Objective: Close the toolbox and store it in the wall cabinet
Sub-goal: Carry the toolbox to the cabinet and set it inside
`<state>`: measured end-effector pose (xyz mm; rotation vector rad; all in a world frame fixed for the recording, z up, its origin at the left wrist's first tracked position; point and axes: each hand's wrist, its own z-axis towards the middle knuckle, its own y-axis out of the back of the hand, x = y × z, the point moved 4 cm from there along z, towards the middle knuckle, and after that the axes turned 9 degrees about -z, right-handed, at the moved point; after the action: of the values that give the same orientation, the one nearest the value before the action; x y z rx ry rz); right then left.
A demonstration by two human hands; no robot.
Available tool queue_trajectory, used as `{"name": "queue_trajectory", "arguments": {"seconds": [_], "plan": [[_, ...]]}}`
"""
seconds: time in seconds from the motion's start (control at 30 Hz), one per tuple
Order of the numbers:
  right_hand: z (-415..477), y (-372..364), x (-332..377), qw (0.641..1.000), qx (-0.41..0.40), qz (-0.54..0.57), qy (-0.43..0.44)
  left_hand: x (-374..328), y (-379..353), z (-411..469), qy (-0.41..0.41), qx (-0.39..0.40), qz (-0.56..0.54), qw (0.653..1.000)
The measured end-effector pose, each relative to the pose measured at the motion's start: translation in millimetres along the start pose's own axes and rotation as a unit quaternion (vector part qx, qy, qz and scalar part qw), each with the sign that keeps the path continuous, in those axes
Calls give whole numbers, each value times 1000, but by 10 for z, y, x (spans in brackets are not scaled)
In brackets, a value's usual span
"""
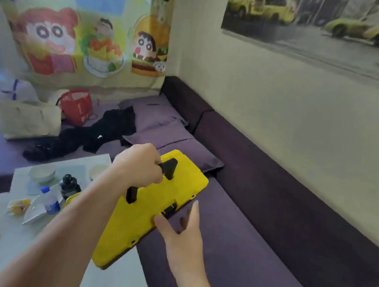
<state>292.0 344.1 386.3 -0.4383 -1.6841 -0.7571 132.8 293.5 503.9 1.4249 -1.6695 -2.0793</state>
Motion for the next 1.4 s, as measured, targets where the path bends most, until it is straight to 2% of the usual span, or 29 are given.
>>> {"name": "queue_trajectory", "arguments": {"seconds": [0.03, 0.07, 0.13, 0.17, 0.23, 0.3, 0.43, 0.5, 0.63, 0.73, 0.83, 1.03, 1.4], "plan": [[-73, 238, 146, 994, -20, -83, 67, -219, 99, -19, -13, -1, -18, 1000], [-164, 452, 284, 971, -42, -183, 147, -448, 176, -52, -25, 2, -38, 999], [-343, 791, 493, 875, -68, -372, 304, -934, 261, -151, -50, 11, -78, 996], [-437, 932, 561, 827, -79, -427, 357, -1179, 264, -208, -59, 16, -98, 993], [-616, 1217, 672, 769, -95, -469, 423, -1683, 188, -336, -71, 37, -140, 987], [-826, 1473, 722, 752, -101, -477, 443, -2204, 12, -477, -100, 61, -150, 982], [-1327, 2449, 657, 740, -180, -485, 429, -3270, -568, -894, -145, 100, -158, 972], [-1849, 3559, 385, 737, -227, -485, 413, -4331, -1255, -1355, -183, 150, -161, 958], [-2183, 4031, 312, 730, -215, -505, 408, -4769, -1501, -1527, -206, 166, -102, 959], [-2686, 5079, 137, 727, -268, -507, 377, -5802, -2103, -1867, -271, 207, -70, 937], [-3192, 6032, -13, 692, -322, -565, 312, -6906, -2674, -2324, -357, 231, -54, 903], [-4042, 7445, -139, 633, -358, -658, 197, -8474, -3474, -3164, -475, 271, -72, 834], [-5207, 9695, -338, 554, -408, -725, -27, -10933, -4800, -4495, -573, 427, -115, 690]]}}
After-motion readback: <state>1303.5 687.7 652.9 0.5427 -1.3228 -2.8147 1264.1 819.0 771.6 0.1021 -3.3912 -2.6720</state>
